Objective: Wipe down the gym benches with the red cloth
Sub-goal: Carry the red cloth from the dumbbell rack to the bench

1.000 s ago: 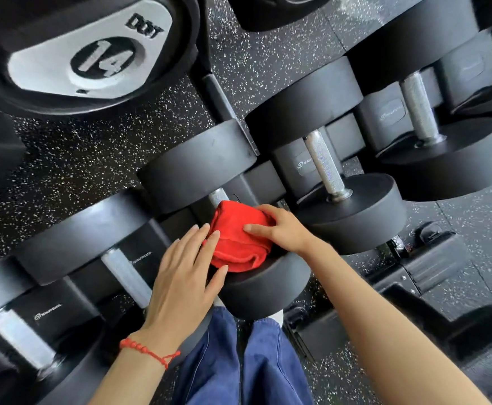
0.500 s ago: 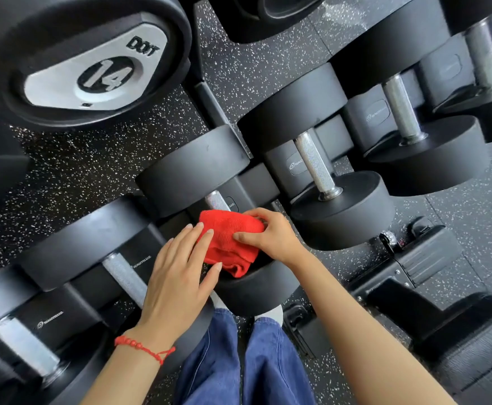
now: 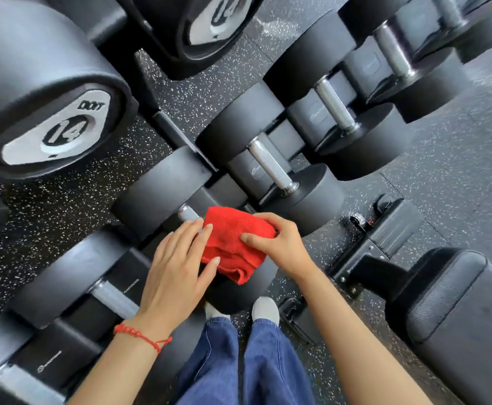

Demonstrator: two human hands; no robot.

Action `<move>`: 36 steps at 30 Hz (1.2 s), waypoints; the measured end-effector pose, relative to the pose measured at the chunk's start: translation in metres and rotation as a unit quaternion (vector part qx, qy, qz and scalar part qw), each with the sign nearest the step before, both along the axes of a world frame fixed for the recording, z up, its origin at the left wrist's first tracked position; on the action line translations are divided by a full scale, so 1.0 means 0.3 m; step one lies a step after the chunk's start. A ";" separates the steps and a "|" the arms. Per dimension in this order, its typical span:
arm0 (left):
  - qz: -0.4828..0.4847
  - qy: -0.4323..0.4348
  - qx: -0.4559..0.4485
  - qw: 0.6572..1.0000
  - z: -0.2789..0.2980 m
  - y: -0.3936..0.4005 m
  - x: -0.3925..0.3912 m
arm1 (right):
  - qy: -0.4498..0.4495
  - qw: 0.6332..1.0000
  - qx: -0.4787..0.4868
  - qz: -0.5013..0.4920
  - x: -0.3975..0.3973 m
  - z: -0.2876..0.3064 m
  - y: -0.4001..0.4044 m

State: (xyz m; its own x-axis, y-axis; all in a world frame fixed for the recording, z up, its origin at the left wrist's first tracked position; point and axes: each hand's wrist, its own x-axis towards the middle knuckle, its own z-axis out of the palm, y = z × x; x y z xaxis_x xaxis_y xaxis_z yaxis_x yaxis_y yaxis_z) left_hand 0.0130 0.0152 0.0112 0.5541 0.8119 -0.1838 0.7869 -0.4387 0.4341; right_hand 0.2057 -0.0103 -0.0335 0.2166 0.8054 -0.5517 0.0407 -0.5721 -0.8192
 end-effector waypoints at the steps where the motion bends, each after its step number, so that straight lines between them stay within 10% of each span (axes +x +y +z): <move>1: -0.012 -0.001 0.001 1.000 0.009 0.003 0.014 | -0.002 1.000 0.002 -0.017 0.015 0.019 -0.017; 26: -0.305 -0.007 0.035 0.952 0.148 -0.253 0.613 | -0.094 0.898 0.046 -0.427 0.463 0.207 -0.708; 36: -0.315 0.026 0.018 0.948 0.120 -0.547 0.863 | -0.053 0.911 -0.001 -0.410 0.737 0.157 -1.063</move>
State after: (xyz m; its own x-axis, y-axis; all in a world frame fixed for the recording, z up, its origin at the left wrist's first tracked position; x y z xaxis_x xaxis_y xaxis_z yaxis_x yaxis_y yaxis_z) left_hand 0.2720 -0.1491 0.0472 0.9229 0.3282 -0.2014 0.3823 -0.8434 0.3776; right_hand 0.4270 -0.3293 0.0135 0.7963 0.3483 -0.4946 -0.3223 -0.4477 -0.8341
